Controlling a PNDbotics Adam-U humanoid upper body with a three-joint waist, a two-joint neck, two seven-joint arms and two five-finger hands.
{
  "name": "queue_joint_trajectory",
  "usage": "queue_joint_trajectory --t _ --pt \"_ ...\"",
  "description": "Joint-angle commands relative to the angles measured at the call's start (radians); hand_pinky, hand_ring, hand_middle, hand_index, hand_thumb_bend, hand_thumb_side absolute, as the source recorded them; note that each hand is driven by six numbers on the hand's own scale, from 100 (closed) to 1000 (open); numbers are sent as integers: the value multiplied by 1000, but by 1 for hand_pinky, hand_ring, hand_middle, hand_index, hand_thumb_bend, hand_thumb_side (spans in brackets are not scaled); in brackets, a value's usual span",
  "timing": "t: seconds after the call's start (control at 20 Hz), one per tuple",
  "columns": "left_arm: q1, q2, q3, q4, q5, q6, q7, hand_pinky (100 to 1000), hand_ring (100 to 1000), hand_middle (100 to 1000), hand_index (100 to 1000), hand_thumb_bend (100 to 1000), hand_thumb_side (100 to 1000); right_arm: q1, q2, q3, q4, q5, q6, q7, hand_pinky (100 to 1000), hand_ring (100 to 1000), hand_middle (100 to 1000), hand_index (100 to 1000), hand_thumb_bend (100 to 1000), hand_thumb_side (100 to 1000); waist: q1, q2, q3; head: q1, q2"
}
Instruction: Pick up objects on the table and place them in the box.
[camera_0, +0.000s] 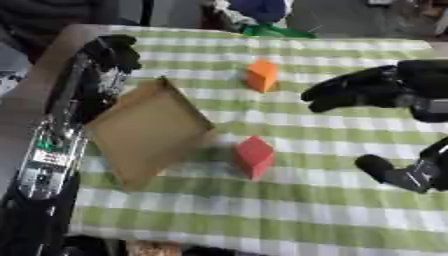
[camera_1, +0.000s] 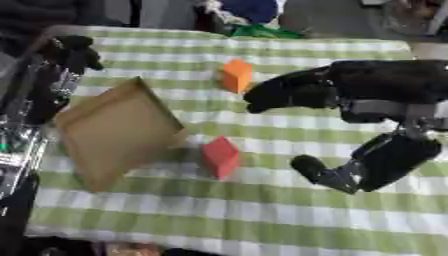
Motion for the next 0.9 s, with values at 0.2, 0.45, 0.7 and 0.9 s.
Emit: queue_joint_trajectory --t 0.2,0.45,0.7,0.9 --pt "-11 20 -2 -11 6 -1 -5 636 565 555 762 211 615 -54 32 -1 65 18 -15 18 910 905 964 1000 100 444 0 -18 2 -10 10" --pt "-19 17 -10 -12 8 -3 -12 636 565 556 763 211 613 -84 80 22 151 20 -20 36 913 896 954 1000 100 546 -3 -20 15 -26 5" --pt "-28 12 -20 -12 11 -4 -21 636 565 556 763 210 613 -110 141 49 266 32 -40 54 915 892 949 1000 100 588 -3 -18 40 -51 -3" --pt "-35 8 -26 -10 13 -6 -28 636 566 556 763 210 613 -131 195 62 365 65 -61 67 916 890 947 1000 100 626 -1 -15 59 -71 -9"
